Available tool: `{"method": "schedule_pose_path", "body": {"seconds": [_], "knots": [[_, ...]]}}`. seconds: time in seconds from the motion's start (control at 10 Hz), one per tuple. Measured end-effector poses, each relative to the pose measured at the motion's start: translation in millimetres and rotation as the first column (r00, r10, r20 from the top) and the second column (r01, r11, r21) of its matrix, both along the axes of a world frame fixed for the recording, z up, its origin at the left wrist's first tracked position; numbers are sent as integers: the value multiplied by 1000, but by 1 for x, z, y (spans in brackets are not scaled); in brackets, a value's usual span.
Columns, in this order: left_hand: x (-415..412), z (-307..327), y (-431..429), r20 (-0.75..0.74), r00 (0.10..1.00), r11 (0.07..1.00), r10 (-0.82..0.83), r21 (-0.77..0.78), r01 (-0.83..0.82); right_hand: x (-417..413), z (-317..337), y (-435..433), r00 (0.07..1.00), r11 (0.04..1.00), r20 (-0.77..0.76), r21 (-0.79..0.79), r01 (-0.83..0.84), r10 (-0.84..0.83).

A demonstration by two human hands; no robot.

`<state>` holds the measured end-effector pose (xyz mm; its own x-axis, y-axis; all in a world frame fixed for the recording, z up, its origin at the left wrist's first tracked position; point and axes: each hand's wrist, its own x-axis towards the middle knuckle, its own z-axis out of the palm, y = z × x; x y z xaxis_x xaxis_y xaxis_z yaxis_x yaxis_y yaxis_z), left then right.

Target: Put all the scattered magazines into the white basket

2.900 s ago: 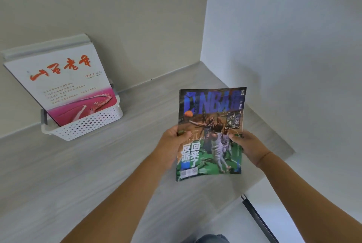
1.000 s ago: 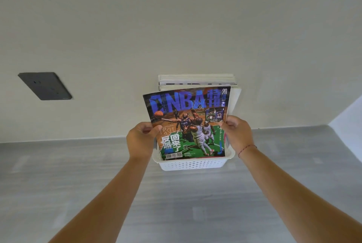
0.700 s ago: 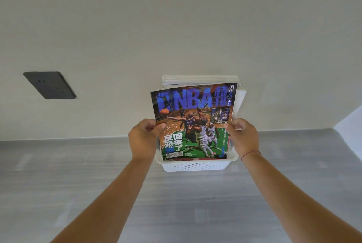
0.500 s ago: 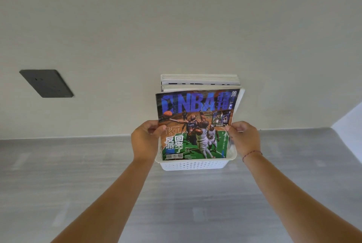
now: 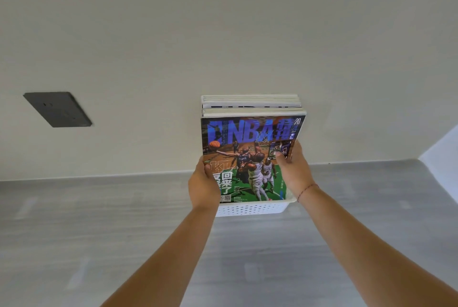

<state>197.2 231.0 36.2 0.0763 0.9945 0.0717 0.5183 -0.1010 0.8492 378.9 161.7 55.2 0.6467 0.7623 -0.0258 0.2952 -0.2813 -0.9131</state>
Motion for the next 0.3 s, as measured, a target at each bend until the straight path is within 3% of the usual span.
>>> {"method": "schedule_pose_path", "body": {"seconds": [0.2,0.3], "knots": [[-5,-1,0,-4,999,999,-43,-1,43,0,0,-6,997,998,-50,-18,-61,60],[-12,-3,-5,45,994,991,-99,-81,102,0,-3,-15,995,996,-90,-72,-52,45]]}}
